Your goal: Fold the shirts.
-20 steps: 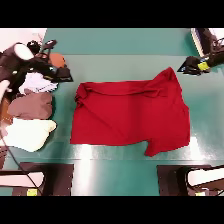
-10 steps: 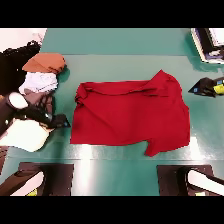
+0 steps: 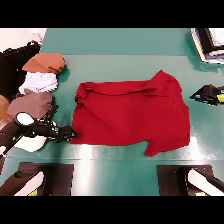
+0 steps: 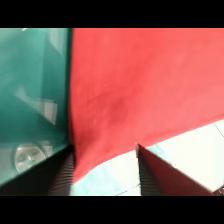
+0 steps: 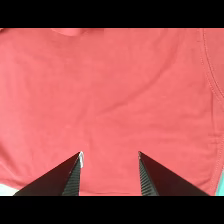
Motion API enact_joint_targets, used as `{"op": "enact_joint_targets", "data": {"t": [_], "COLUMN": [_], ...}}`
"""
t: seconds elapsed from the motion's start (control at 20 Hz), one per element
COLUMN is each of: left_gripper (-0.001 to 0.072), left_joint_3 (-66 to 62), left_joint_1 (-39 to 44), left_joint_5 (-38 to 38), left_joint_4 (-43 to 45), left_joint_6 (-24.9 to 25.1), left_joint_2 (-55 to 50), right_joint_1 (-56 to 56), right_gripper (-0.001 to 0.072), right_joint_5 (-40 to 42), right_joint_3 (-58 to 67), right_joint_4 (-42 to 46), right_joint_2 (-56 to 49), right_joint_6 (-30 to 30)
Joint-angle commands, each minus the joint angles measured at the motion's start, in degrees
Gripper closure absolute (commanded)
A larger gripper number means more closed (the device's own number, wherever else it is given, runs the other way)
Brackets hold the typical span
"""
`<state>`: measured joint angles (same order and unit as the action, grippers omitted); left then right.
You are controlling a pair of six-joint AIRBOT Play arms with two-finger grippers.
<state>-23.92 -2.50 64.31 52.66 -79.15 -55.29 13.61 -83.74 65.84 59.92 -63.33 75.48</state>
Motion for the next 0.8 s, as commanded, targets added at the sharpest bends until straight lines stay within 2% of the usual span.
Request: {"op": "enact_joint_targets", "data": {"t": [0.0, 0.1, 0.3, 0.6, 0.75], "left_gripper": [0.0505, 0.0685, 0.0685, 0.0685, 0.0685], "left_joint_3": [1.14, 1.05, -3.08, -10.54, -10.78], "left_joint_1": [0.02, 0.02, 0.02, 0.02, 0.02], "left_joint_5": [-0.87, -0.79, 1.97, 3.13, 0.24], "left_joint_4": [-1.64, -2.25, -2.12, -2.1, -2.08], "left_joint_6": [1.38, 2.05, 4.0, 4.59, 4.59], "left_joint_2": [0.11, 0.11, 0.11, 0.11, 0.04], "right_joint_1": [0.2, 0.22, 1.92, 18.01, 22.18], "right_gripper": [0.0303, 0.0303, 0.0303, 0.0304, 0.0304], "right_joint_5": [-0.52, -1.09, -3.3, 0.66, 3.13], "right_joint_3": [-0.37, -0.44, -7.04, -21.88, -27.21], "right_joint_4": [-0.02, 0.59, 8.09, 9.2, 8.87], "right_joint_2": [0.79, 0.76, 0.9, 0.85, -1.03], "right_joint_6": [-0.02, -0.04, 0.11, -1.53, -4.22]}}
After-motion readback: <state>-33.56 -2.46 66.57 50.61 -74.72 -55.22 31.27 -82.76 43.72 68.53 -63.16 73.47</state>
